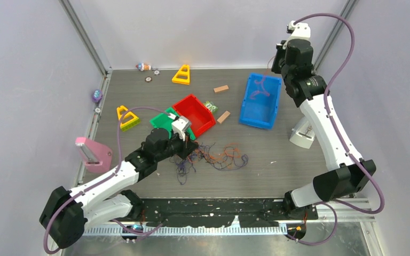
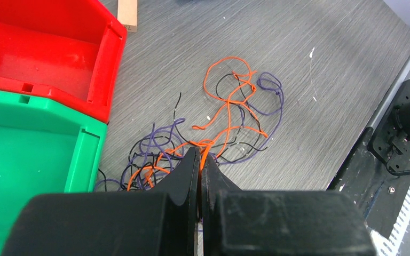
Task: Untangle the cables
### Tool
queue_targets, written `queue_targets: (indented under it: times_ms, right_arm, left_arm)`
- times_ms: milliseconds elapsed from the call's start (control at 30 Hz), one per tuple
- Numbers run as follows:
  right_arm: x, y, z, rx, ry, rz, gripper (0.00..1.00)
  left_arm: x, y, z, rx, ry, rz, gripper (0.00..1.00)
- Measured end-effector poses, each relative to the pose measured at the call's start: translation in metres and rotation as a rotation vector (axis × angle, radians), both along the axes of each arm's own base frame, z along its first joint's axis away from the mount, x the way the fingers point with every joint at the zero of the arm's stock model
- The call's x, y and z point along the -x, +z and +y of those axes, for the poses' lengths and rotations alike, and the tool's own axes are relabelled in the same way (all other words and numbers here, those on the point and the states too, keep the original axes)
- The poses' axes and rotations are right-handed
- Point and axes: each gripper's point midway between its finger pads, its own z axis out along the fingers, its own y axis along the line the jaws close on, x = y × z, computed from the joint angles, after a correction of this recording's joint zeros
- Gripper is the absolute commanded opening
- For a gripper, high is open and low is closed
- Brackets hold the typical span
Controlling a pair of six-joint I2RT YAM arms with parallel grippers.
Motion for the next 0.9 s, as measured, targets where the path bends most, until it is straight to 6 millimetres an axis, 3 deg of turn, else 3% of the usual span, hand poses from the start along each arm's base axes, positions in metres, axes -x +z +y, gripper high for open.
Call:
queue_targets:
  times_ms: [200, 533, 700, 900]
  right_arm:
    - [-0.010, -0.027, -0.003, -0.003, -0.016, 0.048, 0.05]
    - [-0.027, -0.101, 0.000, 0.016, -0.023, 0.207, 0.05]
    - [-0.037, -0.162, 0.001, 0.023, -0.037, 0.335, 0.05]
    - [-0.034, -0.267, 0.004, 0.021, -0.061, 0.564, 0.05]
  left_arm:
    - [0.000, 0.002, -0.001, -0.001, -0.009, -0.011, 0.00]
    - [-0.001, 0.004, -0.002, 0.000, -0.009, -0.012, 0.00]
    - [-0.003, 0.011, -0.003, 0.009, -0.009, -0.023, 0.00]
    - [-0.005, 0.016, -0.004, 0.012, -0.011, -0.033, 0.00]
